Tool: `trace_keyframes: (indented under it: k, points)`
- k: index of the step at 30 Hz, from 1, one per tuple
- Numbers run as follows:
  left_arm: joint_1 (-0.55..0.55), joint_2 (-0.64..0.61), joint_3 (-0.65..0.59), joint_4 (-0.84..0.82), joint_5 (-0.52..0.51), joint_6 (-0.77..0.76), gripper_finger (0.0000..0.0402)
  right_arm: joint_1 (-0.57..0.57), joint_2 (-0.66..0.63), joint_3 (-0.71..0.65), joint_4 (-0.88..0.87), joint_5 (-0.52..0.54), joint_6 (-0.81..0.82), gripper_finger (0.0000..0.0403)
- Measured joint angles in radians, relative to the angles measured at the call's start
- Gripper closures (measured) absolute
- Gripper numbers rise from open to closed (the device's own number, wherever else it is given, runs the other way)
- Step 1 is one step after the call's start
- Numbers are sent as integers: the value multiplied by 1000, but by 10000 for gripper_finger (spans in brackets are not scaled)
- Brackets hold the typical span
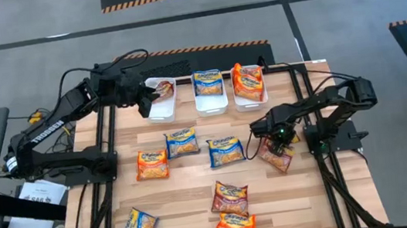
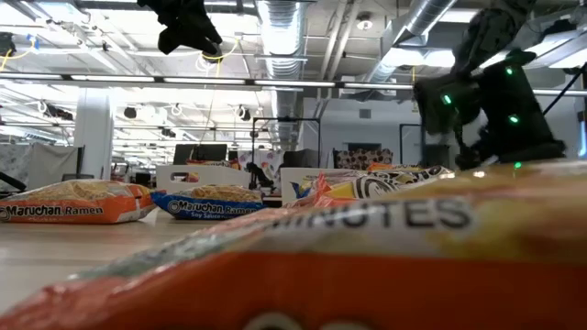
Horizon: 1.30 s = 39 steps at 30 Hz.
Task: Sort Maruchan noodles
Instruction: Put the top right red noodle pack into the top left white bin
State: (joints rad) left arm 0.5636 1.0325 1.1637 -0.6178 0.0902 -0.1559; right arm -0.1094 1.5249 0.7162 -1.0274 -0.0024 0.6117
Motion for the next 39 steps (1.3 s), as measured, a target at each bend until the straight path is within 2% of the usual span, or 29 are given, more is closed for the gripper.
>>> trace_keyframes:
  k: [11, 20, 31, 39]
  points:
    - [0, 0, 0, -2, -4, 21, 269, 52, -103, 212, -131, 110, 67, 398]
    - [0, 0, 0, -30, 2, 14, 269, 99, -111, 425, -196, 216, 94, 398]
    - [0, 0, 0, -37, 116, -184, 269, 132, -111, 622, -190, 295, 26, 398]
    - [3, 26, -8, -55, 141, -374, 254, 134, -112, 738, -111, 356, -201, 398]
